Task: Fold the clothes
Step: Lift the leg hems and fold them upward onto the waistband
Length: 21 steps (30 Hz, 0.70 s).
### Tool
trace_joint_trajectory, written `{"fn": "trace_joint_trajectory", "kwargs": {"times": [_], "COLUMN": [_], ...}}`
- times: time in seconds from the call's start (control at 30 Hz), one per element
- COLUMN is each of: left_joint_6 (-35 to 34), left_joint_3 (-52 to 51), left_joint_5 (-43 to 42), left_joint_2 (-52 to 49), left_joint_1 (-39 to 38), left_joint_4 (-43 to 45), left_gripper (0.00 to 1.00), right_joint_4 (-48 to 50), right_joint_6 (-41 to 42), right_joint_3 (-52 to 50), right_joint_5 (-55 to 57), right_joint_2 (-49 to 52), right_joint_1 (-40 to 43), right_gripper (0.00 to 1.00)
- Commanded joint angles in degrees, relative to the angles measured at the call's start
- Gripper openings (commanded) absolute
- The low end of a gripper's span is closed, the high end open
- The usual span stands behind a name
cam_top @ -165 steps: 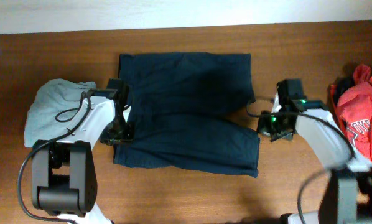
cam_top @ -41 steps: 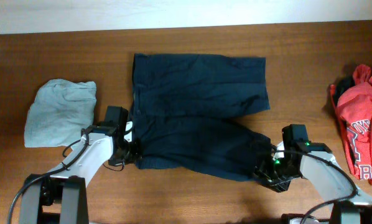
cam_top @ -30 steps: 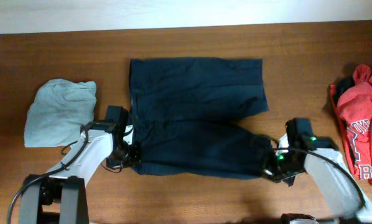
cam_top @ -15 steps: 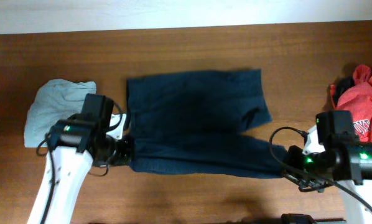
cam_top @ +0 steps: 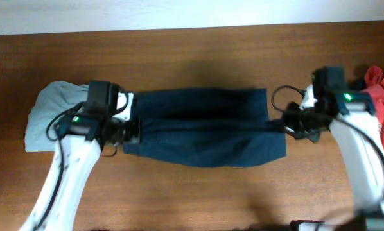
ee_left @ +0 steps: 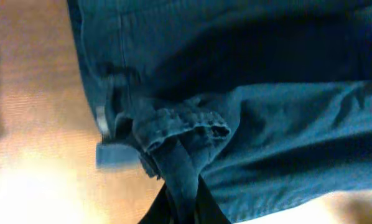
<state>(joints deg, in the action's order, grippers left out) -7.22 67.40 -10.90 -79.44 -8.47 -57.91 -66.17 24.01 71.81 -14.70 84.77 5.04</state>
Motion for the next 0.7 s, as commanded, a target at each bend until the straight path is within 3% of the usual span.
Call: {"fn": "trace_joint_trajectory", "kwargs": {"times": [0.0,0.13,0.33,0.57,0.67], "left_joint_6": [4.15,4.31,4.28,4.24,4.07], "left_joint_3": [0.92,0.92,0.92,0.92,1.01], "left_joint_5": [4.72,7.37,10.32,10.27,9.62], "left_joint_2": [-7.06,-12.35,-13.14,-13.25,-13.18], "left_joint_1": [0.66,0.66,1.49,3.02,3.02], "left_joint_4": [4.24,12.07,18.78,22.25,22.08], "left_gripper": [0.06,0.06,0.06,0.06,0.01], "right_joint_4": [5.86,16.35,24.50,30.21,31.61], "right_joint_6": [-3.50,-4.28,-4.04,-4.02,-4.07], "right_joint_3": [0.63,0.63,0.63,0.63,0.63], "right_joint_5": [-0.46,-9.18,-11.30,-11.28,-13.55], "right_joint_2": [7.98,15.61,16.55,16.55,16.55], "right_joint_1": [0.24,0.24,0.24,0.24,0.24], "right_gripper": [0.04,0.04,0.04,0.04,0.04]}}
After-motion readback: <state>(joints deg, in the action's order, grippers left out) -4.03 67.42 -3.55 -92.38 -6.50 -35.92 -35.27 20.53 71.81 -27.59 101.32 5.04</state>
